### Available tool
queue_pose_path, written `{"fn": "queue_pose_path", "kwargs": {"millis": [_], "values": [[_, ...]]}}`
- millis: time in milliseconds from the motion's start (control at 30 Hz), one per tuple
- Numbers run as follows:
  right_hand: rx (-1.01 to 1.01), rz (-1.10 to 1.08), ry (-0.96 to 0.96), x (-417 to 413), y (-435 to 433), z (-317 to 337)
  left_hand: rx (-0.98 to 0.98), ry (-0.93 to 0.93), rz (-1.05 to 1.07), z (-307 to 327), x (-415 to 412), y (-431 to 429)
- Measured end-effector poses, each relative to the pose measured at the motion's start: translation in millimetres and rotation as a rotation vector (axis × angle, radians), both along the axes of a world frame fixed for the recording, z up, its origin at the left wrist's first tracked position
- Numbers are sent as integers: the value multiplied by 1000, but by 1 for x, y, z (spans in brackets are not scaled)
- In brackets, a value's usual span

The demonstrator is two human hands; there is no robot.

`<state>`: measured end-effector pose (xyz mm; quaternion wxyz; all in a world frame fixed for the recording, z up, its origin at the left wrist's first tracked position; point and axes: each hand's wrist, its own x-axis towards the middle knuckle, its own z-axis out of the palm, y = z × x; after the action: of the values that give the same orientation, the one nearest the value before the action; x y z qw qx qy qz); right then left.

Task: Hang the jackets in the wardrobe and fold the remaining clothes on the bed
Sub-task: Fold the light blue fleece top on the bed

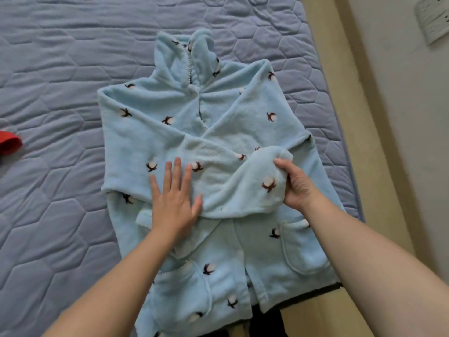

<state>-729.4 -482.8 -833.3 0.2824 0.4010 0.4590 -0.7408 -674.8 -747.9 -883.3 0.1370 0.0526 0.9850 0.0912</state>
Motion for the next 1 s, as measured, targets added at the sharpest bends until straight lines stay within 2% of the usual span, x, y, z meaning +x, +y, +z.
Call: {"fn": "queue_pose_path", "kwargs": {"millis": [133,233,333,433,467,533,600,667,700,800,867,1000], "values": [[98,97,-118,5,4,-5,-47,-144,-45,5,67,-9],[155,97,-252,32,23,-9,-115,-262,10,15,98,-6],[222,138,-275,53,41,-8,-133,-256,7,27,107,6],[354,276,-288,60,47,-5,-57,-279,9,34,108,23],[390,332,-291,60,48,-4,0,-265,73,33,104,29],[461,420,-264,59,49,-4,185,-269,350,37,92,41],[687,532,-157,62,57,-6,295,-243,601,42,86,45],[1031,678,-31,71,72,-3,164,-149,719,48,101,43],[1132,703,0,79,81,0,108,-147,805,51,114,39],[1180,719,-86,108,110,7,111,-365,1077,59,172,24],[1199,786,-163,128,130,6,144,-482,1178,58,210,11],[1127,830,-241,157,163,3,237,-512,1304,50,254,-15]]}}
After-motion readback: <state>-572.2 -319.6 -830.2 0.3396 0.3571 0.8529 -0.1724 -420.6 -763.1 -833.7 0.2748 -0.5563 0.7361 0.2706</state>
